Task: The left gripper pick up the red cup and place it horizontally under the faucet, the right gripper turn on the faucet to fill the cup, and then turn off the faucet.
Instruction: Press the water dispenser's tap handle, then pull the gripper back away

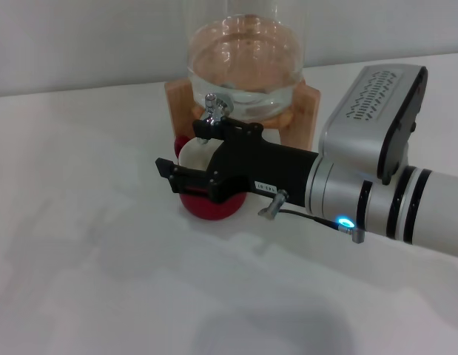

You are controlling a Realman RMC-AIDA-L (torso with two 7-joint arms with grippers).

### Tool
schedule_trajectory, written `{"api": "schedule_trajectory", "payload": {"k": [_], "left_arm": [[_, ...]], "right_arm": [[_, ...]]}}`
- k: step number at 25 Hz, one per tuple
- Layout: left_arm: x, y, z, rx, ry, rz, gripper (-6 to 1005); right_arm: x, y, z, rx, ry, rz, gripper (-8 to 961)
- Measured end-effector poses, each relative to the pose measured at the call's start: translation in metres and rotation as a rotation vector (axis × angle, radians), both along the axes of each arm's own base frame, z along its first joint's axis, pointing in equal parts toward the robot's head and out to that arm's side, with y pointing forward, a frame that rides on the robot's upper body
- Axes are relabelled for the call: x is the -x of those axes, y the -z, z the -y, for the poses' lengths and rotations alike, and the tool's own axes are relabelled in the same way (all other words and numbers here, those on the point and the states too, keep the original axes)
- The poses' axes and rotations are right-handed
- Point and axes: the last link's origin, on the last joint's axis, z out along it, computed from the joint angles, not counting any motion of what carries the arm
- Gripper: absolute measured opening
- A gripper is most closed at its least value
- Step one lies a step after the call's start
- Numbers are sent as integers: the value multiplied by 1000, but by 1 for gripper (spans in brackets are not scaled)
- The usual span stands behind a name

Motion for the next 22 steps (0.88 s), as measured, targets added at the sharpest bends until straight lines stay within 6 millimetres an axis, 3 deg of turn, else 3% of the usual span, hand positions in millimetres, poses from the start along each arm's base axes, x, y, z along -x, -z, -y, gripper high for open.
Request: {"api": "schedule_trajectory", "payload": {"k": [22], "left_arm": [[1,3,-1,7,-3,5,880]], "right_arm": [[-11,-8,-7,-27,36,3,796]]}}
